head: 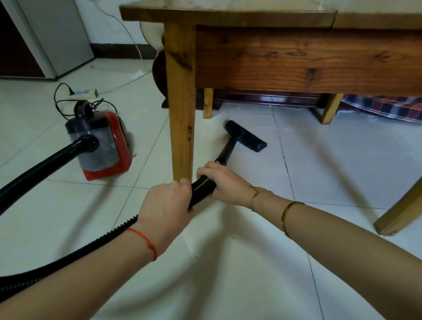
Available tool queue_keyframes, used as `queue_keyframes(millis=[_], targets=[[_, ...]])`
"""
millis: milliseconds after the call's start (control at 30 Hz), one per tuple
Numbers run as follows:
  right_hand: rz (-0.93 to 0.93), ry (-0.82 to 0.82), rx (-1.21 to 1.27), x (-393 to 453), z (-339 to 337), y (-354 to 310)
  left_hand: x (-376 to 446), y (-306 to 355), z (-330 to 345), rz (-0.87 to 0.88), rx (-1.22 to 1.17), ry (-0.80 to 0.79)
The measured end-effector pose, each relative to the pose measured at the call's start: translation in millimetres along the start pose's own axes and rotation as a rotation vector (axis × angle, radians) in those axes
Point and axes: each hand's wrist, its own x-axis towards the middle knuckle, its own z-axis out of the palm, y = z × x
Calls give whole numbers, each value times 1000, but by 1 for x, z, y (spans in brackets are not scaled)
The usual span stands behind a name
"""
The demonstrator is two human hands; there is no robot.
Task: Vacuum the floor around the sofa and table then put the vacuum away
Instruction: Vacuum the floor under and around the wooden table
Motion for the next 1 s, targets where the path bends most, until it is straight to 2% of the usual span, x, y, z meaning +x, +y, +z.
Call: queue_keyframes(millis=[167,367,700,1000], targets=[[-55,-87,6,-3,-5,-29,-28,-10,-8,-28,-25,-11],[-88,-94,36,-8,-16,-34,-33,-7,-14,-42,-78,-2],[-45,-115,2,-2,-14,7,-6,16,-4,-36,-96,-29],[-53,-91,-2,18,-22,69,53,43,12,-51,-90,-36]])
